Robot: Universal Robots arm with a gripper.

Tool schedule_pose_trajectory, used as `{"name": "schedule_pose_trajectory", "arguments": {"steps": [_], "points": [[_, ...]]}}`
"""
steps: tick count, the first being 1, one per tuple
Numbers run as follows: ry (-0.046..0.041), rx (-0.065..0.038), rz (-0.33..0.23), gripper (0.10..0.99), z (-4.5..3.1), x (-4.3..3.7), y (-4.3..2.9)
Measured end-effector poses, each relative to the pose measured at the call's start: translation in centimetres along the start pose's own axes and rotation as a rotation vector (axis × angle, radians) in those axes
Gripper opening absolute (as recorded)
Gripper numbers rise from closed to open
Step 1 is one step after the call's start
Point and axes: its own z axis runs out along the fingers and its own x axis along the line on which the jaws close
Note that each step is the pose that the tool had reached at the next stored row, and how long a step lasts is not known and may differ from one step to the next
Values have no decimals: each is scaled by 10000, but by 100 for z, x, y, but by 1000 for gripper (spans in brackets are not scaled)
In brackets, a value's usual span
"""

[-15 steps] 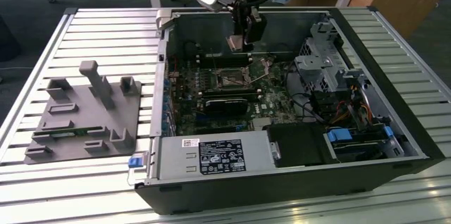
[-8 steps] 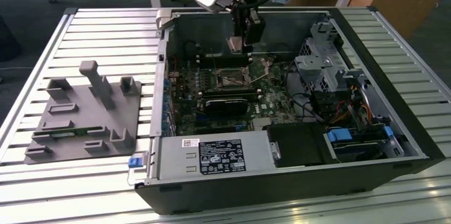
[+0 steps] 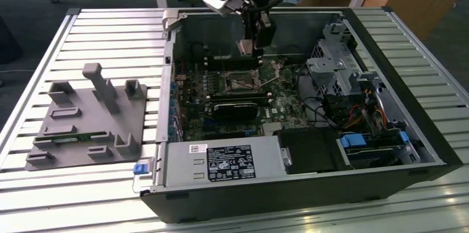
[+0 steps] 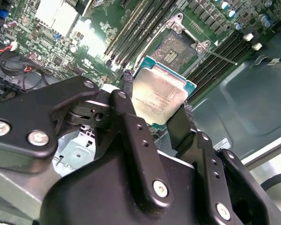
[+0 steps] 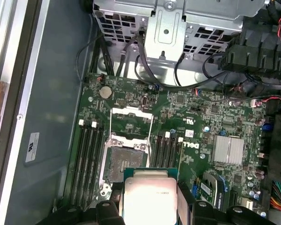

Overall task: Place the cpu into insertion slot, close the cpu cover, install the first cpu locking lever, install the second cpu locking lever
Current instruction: 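Place the cpu into insertion slot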

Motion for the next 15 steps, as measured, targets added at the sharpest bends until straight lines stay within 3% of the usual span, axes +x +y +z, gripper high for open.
{"name": "schedule_pose_trajectory", "arguments": {"steps": [15], "points": [[-74,-2,483,541,112,7,6]]}}
